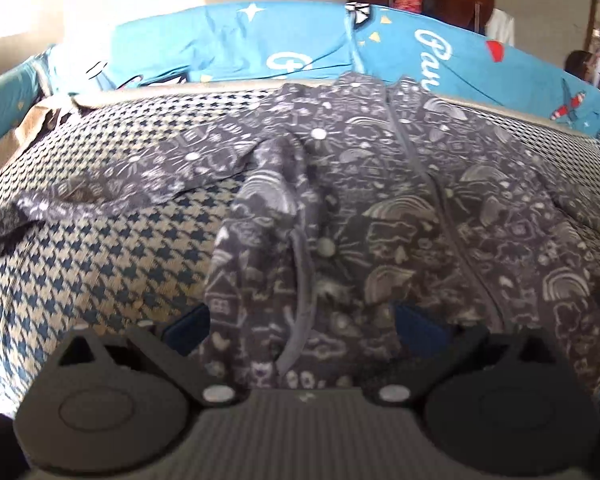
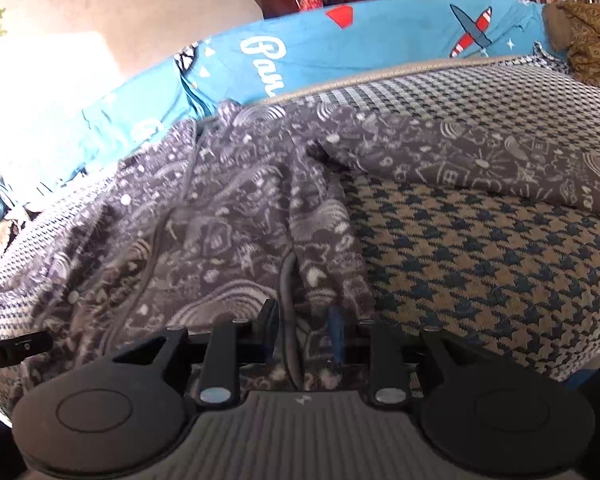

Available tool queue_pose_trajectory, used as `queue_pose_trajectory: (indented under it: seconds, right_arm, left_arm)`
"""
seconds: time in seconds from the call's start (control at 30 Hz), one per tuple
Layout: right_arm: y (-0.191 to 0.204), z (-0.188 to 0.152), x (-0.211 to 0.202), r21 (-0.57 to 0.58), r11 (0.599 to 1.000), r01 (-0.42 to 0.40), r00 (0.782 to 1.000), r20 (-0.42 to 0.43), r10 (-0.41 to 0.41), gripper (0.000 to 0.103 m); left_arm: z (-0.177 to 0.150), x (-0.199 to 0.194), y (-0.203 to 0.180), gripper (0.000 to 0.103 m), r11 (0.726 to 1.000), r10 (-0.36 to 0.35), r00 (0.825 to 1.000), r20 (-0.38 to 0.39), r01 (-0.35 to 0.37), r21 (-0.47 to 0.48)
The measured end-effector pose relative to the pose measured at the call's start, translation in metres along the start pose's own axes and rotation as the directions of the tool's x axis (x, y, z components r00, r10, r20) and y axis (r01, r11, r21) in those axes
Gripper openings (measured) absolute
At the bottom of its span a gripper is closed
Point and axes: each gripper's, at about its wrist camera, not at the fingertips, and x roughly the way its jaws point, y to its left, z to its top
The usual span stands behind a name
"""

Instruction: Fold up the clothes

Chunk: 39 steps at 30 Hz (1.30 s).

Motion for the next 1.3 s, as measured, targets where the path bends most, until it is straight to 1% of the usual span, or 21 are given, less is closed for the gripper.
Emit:
queue_pose_trajectory:
  seconds: [0.07, 0.2, 0.37, 0.47, 0.53, 0.63, 0.83, 0.93, 1.13, 1.3]
  right_arm:
    - [0.004, -0.001, -0.003, -0.008, 1.000, -0.028, 1.000, 0.013, 0.028, 0.027]
    - [0.017, -0.005, -0.004, -0.061, 0.994, -0.093, 0.996, 0.009, 0.093, 0.027]
    - [0.032, -0.012, -0.003, -0.103, 0.980, -0.173, 0.985, -0.021, 0.172, 0.027]
    - [0.041, -0.017, -0.002, -0.125, 0.972, -0.198, 0.980, -0.035, 0.195, 0.027]
    - [0.046, -0.020, 0.000, -0.143, 0.969, -0.200, 0.980, -0.046, 0.195, 0.028]
    - [0.051, -0.026, 0.005, -0.162, 0.970, -0.181, 0.982, -0.081, 0.170, 0.029]
    - [0.047, -0.030, 0.009, -0.132, 0.975, -0.181, 0.977, -0.136, 0.163, 0.029]
    - [0.045, -0.030, 0.009, -0.116, 0.976, -0.185, 0.975, -0.145, 0.167, 0.029]
    - [0.048, -0.032, 0.010, -0.133, 0.976, -0.175, 0.976, -0.153, 0.154, 0.029]
    - [0.047, -0.031, 0.009, -0.119, 0.977, -0.178, 0.974, -0.162, 0.158, 0.030]
  left_arm:
    - [-0.001, 0.000, -0.007, 0.103, 1.000, -0.011, 1.000, -0.005, 0.011, 0.026]
    - [-0.006, 0.003, -0.019, 0.103, 0.998, -0.029, 0.999, -0.030, 0.030, 0.050]
    - [-0.011, 0.004, -0.031, 0.103, 0.995, -0.028, 0.999, -0.041, 0.031, 0.095]
    - [-0.013, 0.008, -0.032, 0.103, 0.994, -0.028, 0.998, -0.062, 0.034, 0.100]
    - [-0.015, 0.012, -0.034, 0.103, 0.994, -0.022, 0.996, -0.085, 0.031, 0.106]
    - [-0.019, 0.016, -0.035, 0.103, 0.993, -0.010, 0.994, -0.107, 0.023, 0.119]
    - [-0.019, 0.017, -0.034, 0.103, 0.994, -0.012, 0.992, -0.125, 0.026, 0.109]
    - [-0.019, 0.018, -0.034, 0.103, 0.993, -0.009, 0.992, -0.129, 0.024, 0.113]
    - [-0.018, 0.017, -0.033, 0.103, 0.993, -0.016, 0.992, -0.129, 0.030, 0.110]
    - [-0.016, 0.012, -0.032, 0.103, 0.995, -0.037, 0.994, -0.102, 0.046, 0.091]
